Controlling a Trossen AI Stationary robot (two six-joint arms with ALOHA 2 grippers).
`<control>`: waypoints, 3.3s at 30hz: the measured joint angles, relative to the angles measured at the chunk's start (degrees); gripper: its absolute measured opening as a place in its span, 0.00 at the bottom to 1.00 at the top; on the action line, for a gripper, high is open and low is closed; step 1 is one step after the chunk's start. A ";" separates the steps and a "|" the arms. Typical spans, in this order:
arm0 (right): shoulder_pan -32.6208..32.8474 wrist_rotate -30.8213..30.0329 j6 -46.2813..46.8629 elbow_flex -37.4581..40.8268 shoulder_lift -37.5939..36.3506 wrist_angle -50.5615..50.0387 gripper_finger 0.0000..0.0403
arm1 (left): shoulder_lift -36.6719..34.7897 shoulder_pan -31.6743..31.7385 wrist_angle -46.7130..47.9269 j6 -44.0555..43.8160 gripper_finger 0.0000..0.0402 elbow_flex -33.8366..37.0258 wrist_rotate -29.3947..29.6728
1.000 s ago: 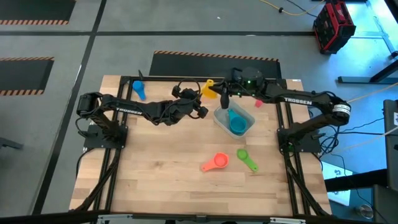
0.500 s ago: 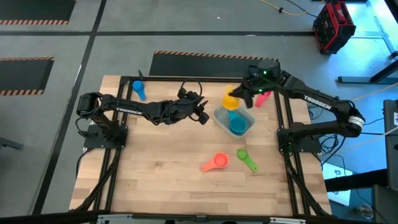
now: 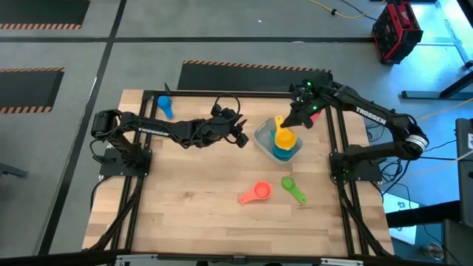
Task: Nest measuring cups in basket
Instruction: Stack the yellow measuring cup on top of the light blue measuring cup in the bin
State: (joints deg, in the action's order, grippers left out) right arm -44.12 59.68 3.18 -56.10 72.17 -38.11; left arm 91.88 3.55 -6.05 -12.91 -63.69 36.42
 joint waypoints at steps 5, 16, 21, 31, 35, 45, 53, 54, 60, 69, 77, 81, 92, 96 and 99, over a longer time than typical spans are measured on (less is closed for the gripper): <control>-1.04 -0.03 -5.27 0.00 4.13 -4.40 0.03 | 0.00 0.00 -0.01 0.02 0.27 -0.01 0.00; -1.09 2.36 -11.24 0.00 12.48 -6.52 0.03 | 0.00 0.02 0.01 0.02 0.27 -0.01 0.02; -1.09 2.77 -12.65 0.00 15.85 -6.80 0.03 | 0.00 0.02 0.01 0.03 0.27 0.00 0.02; -1.09 3.43 -12.52 0.00 21.39 -7.13 0.03 | 0.00 0.02 0.01 0.04 0.27 0.01 0.02; -1.09 3.41 -12.46 0.00 22.02 -7.28 0.03 | 0.00 0.02 0.01 0.04 0.27 0.00 0.04; -1.06 3.41 -12.31 0.00 22.00 -7.43 0.09 | 0.00 0.01 0.01 0.04 0.27 0.01 0.04; -1.06 0.25 -12.31 0.00 22.00 -7.39 0.13 | 0.00 0.01 0.01 0.04 0.27 0.01 0.04; -1.08 -0.33 -12.30 0.00 22.00 -7.41 0.14 | 0.00 0.00 0.01 0.04 0.27 0.01 0.04; -1.08 -1.99 -12.28 0.00 22.00 -7.41 0.14 | 0.00 0.01 0.01 0.04 0.27 0.01 0.04; -1.06 -3.29 -9.34 0.00 21.95 -7.06 0.14 | 0.00 0.02 0.01 0.04 0.27 0.01 0.04; -1.09 -13.08 -4.82 0.00 21.93 -5.80 0.14 | 0.00 0.01 0.01 0.04 0.27 -0.01 0.04; -1.41 -13.46 -4.87 0.00 21.91 -5.81 0.14 | 0.00 0.01 0.01 0.04 0.27 -0.01 0.04; -3.95 -12.66 -5.83 0.00 21.78 -7.23 0.14 | 0.00 0.02 0.00 0.03 0.27 0.00 0.04; -4.80 -7.67 -8.43 0.00 21.78 -8.78 0.14 | 0.00 0.02 0.01 0.04 0.27 -0.01 0.04; -5.20 -4.58 -11.12 0.00 21.78 -10.02 0.14 | 0.00 0.02 -0.01 0.04 0.27 0.00 0.04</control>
State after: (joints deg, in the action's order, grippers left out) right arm -49.32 55.09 -7.94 -56.10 93.95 -48.13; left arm 91.88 3.57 -6.06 -12.87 -63.69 36.47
